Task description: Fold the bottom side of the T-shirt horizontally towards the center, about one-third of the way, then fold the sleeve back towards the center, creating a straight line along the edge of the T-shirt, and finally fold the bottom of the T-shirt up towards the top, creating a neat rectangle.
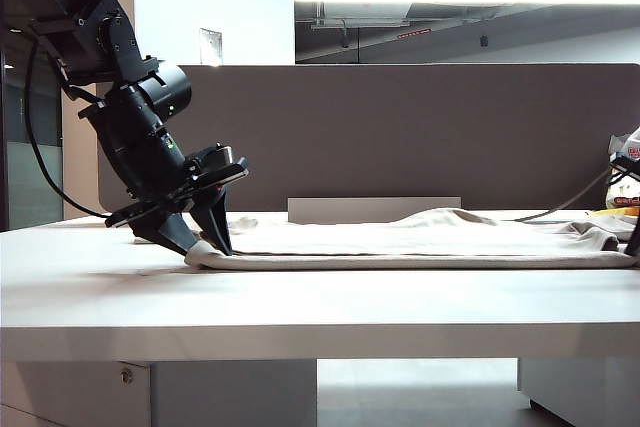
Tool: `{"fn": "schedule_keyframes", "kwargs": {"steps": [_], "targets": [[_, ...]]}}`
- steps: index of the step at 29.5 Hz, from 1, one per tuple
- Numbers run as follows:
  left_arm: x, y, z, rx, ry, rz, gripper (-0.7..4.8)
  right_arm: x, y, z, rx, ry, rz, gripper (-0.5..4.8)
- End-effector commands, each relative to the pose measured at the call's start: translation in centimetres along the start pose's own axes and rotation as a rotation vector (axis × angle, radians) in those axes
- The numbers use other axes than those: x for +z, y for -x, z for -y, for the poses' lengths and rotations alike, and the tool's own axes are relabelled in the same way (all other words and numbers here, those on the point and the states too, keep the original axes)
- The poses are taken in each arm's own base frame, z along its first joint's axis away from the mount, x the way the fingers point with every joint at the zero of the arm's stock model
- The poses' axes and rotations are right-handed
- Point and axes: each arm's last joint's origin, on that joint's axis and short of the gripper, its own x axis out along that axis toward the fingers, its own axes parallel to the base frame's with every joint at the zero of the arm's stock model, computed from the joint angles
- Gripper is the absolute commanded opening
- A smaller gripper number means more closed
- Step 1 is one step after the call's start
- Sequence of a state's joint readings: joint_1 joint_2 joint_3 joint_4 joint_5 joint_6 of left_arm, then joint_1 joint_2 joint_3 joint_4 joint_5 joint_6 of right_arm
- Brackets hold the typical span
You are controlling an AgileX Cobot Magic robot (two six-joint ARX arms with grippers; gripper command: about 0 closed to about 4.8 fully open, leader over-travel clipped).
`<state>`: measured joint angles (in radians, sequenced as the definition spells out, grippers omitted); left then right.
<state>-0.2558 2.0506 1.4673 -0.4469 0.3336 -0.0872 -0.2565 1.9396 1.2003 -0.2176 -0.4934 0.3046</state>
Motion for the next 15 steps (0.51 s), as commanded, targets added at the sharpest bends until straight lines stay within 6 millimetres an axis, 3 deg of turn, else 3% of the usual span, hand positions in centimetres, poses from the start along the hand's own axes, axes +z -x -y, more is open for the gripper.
{"fn": "schedule_keyframes", "kwargs": {"steps": [1, 2, 4, 7, 9, 15], "targets": [[-0.19, -0.12, 0.04, -0.003, -0.002, -0.015, 1.66, -0.30, -0.76, -0.12, 0.001, 0.002, -0.018, 0.37], [-0.20, -0.12, 0.04, -0.003, -0.006, -0.016, 1.39, -0.38, -0.86, -0.17, 0.001, 0.004, -0.023, 0.02], [-0.22, -0.12, 0.04, -0.003, -0.008, -0.018, 0.67, -0.45, -0.99, -0.45, 0.005, 0.011, -0.025, -0.06], [-0.33, -0.11, 0.03, -0.003, -0.025, -0.029, 0.44, -0.49, -0.93, -0.51, 0.011, 0.009, -0.031, -0.06], [-0.49, -0.11, 0.02, -0.003, -0.034, -0.045, -0.08, -0.65, -0.90, -0.48, 0.010, 0.000, -0.048, -0.06], [-0.89, 0.07, 0.02, -0.002, -0.036, -0.087, -0.06, -1.16, -0.08, -0.67, -0.017, 0.044, -0.100, -0.06]]}}
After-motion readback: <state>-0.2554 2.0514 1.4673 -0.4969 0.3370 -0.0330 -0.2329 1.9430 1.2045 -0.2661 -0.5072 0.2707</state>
